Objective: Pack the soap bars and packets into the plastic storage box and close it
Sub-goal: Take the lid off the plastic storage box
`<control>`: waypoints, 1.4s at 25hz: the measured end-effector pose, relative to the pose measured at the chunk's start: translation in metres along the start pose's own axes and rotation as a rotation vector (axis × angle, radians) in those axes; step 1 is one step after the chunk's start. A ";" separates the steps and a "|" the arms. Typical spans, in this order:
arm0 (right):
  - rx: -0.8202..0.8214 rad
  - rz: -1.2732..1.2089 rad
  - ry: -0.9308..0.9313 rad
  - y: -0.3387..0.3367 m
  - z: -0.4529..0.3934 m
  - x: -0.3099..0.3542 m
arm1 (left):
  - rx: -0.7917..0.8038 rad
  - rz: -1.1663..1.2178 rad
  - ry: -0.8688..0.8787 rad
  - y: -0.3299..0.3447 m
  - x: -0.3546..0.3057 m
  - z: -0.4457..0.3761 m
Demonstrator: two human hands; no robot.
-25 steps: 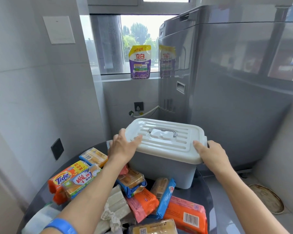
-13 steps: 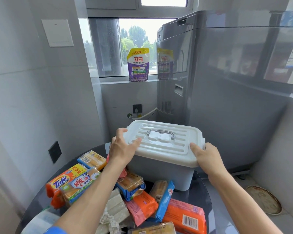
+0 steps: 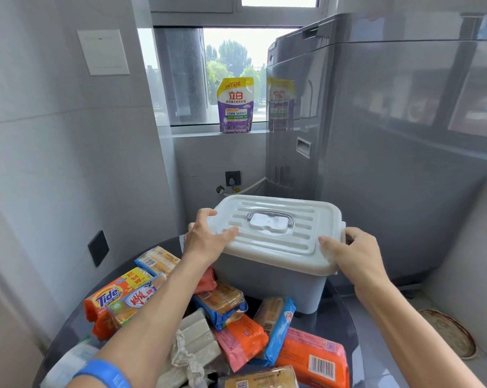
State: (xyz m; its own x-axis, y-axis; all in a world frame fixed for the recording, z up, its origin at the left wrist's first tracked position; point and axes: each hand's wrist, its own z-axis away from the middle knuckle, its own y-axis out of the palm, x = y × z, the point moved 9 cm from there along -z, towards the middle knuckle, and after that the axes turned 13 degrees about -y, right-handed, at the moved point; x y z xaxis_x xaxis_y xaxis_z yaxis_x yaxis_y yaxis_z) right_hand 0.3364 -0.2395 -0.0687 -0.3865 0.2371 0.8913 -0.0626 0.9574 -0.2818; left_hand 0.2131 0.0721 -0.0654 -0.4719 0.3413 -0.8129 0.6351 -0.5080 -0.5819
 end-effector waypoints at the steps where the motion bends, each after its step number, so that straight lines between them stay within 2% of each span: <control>1: -0.008 -0.054 -0.006 0.001 0.002 0.003 | 0.003 0.014 -0.004 -0.001 0.001 0.000; 10: -0.069 -0.420 -0.080 0.004 0.001 0.024 | -0.026 0.154 0.032 -0.015 -0.002 0.004; 14: -0.114 -0.614 0.120 0.002 -0.006 0.011 | -0.044 0.147 0.123 -0.018 -0.016 0.012; 16: -0.138 -0.696 0.189 0.000 -0.006 0.002 | -0.107 0.049 0.302 -0.018 -0.029 0.029; 19: -0.276 -0.768 0.191 -0.015 -0.007 -0.005 | -0.185 -0.197 0.793 0.002 -0.060 0.074; 20: -0.330 -0.807 0.193 -0.022 -0.007 -0.008 | -0.146 -0.237 0.838 0.012 -0.063 0.081; 23: -0.469 -0.904 0.262 -0.045 -0.008 -0.023 | 0.001 -0.503 0.771 0.052 -0.055 0.079; 25: -0.503 -0.975 0.306 -0.054 -0.008 -0.032 | -0.066 -0.684 0.786 0.063 -0.049 0.079; 27: -0.524 -1.041 0.318 -0.060 -0.008 -0.039 | -0.128 -0.726 0.804 0.061 -0.052 0.084; 30: -0.548 -1.082 0.314 -0.069 -0.009 -0.046 | -0.133 -0.777 0.871 0.068 -0.048 0.101; 35: -0.573 -1.204 0.293 -0.086 -0.006 -0.054 | -0.462 -0.707 0.992 0.026 -0.076 0.116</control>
State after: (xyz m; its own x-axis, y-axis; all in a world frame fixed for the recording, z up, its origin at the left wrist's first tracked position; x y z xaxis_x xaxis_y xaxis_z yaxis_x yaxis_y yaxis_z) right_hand 0.3682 -0.3332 -0.0901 -0.1519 -0.8276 0.5405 0.1955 0.5108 0.8371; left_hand 0.1945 -0.0585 -0.0166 -0.2646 0.9573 0.1163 0.6802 0.2707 -0.6812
